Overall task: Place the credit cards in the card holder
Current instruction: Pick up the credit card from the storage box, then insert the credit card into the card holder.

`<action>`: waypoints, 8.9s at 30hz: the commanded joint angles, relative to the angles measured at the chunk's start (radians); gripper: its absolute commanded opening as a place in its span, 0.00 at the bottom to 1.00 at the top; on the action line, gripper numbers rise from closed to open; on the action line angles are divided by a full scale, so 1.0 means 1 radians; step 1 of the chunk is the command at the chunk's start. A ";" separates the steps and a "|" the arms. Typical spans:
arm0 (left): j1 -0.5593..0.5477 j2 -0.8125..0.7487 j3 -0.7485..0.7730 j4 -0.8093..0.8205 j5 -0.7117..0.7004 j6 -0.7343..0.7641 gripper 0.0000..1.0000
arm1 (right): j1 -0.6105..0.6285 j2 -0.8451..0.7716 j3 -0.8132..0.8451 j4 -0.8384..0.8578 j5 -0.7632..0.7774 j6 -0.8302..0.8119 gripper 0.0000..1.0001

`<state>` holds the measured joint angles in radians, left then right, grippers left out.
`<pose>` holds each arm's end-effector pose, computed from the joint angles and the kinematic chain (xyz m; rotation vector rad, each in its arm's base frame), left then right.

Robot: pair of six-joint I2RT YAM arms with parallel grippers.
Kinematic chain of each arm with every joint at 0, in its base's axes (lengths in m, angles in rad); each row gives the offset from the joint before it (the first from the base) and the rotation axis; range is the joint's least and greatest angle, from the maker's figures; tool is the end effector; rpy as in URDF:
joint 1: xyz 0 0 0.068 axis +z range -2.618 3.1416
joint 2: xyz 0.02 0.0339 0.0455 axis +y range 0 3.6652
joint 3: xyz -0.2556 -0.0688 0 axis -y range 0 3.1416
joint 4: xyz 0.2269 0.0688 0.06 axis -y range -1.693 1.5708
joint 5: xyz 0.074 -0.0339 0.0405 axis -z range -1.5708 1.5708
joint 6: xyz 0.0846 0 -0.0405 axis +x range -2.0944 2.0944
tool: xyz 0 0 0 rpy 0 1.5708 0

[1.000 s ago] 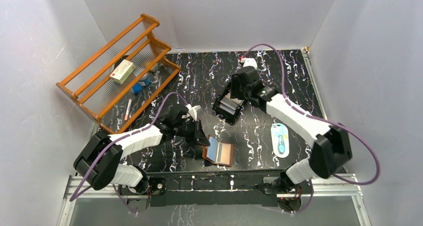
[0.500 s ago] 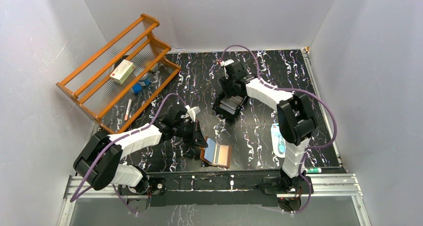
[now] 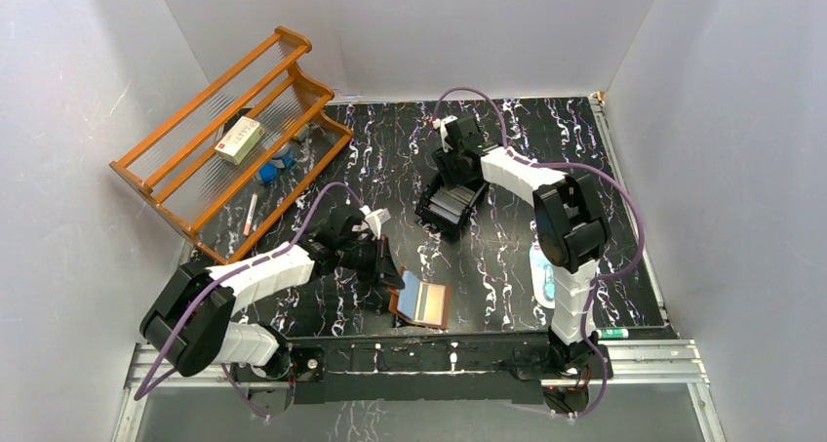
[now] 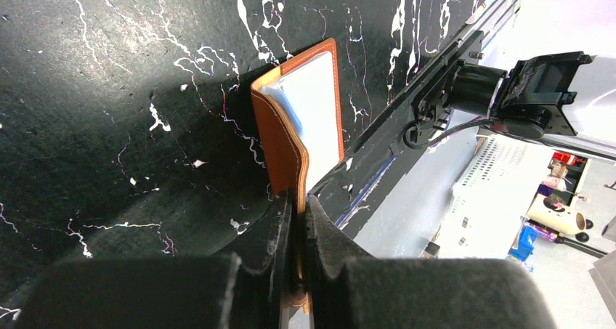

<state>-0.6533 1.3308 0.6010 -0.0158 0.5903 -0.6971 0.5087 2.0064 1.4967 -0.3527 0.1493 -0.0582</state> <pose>0.1892 -0.2042 0.1573 0.2826 2.5492 -1.2990 0.4059 0.2120 0.1672 -0.6124 2.3417 0.0235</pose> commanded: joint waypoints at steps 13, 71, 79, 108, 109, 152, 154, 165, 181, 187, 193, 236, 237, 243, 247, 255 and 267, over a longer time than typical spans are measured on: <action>0.007 -0.057 0.011 -0.013 0.013 0.010 0.00 | -0.010 -0.048 0.014 -0.013 -0.155 0.037 0.37; 0.007 -0.041 0.008 0.003 0.027 0.010 0.00 | -0.054 -0.063 0.005 -0.052 -0.254 0.058 0.30; 0.007 -0.044 0.006 0.005 0.028 0.008 0.00 | -0.054 -0.074 0.005 -0.052 -0.272 0.070 0.24; 0.007 -0.025 0.051 -0.135 -0.081 0.039 0.13 | -0.052 -0.232 0.034 -0.097 -0.163 0.140 0.00; 0.007 -0.026 0.053 -0.147 -0.093 0.043 0.10 | -0.052 -0.241 0.034 -0.098 -0.167 0.151 0.00; 0.006 0.101 -0.063 0.154 -0.188 -0.180 0.35 | 0.201 -0.918 -1.080 0.501 -0.356 0.919 0.00; 0.006 0.098 -0.059 0.131 -0.192 -0.165 0.35 | 0.201 -0.904 -1.094 0.516 -0.352 0.921 0.00; 0.006 0.042 -0.126 0.145 -0.161 -0.161 0.00 | 0.200 -0.922 -1.230 0.688 -0.346 1.001 0.00; 0.001 0.057 -0.150 0.174 -0.141 -0.174 0.00 | 0.200 -0.880 -1.291 0.887 -0.371 1.051 0.00; -0.003 0.063 -0.153 0.182 -0.141 -0.179 0.00 | 0.200 -0.872 -1.305 0.912 -0.378 1.058 0.00; -0.005 0.062 -0.154 0.185 -0.142 -0.182 0.00 | 0.200 -0.861 -1.314 0.916 -0.370 1.063 0.00; -0.027 0.073 -0.168 0.220 -0.144 -0.208 0.00 | 0.201 -0.683 -1.314 1.117 -0.403 1.102 0.00; -0.029 0.074 -0.167 0.221 -0.144 -0.208 0.00 | 0.201 -0.679 -1.313 1.124 -0.404 1.104 0.00; -0.031 0.071 -0.169 0.209 -0.155 -0.206 0.00 | 0.201 -0.701 -1.319 1.087 -0.385 1.109 0.00; -0.031 0.070 -0.170 0.204 -0.158 -0.205 0.00 | 0.200 -0.759 -1.331 1.017 -0.356 1.098 0.00; -0.031 0.068 -0.164 0.190 -0.162 -0.203 0.00 | 0.201 -0.784 -1.367 0.998 -0.324 1.129 0.00; -0.031 0.066 -0.156 0.175 -0.168 -0.203 0.00 | 0.201 -0.870 -1.408 0.930 -0.271 1.137 0.00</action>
<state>-0.6773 1.4036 0.4458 0.2039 0.4255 -0.9054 0.7074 1.1595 0.1047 0.6189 -0.1646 1.0832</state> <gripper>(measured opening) 0.054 0.017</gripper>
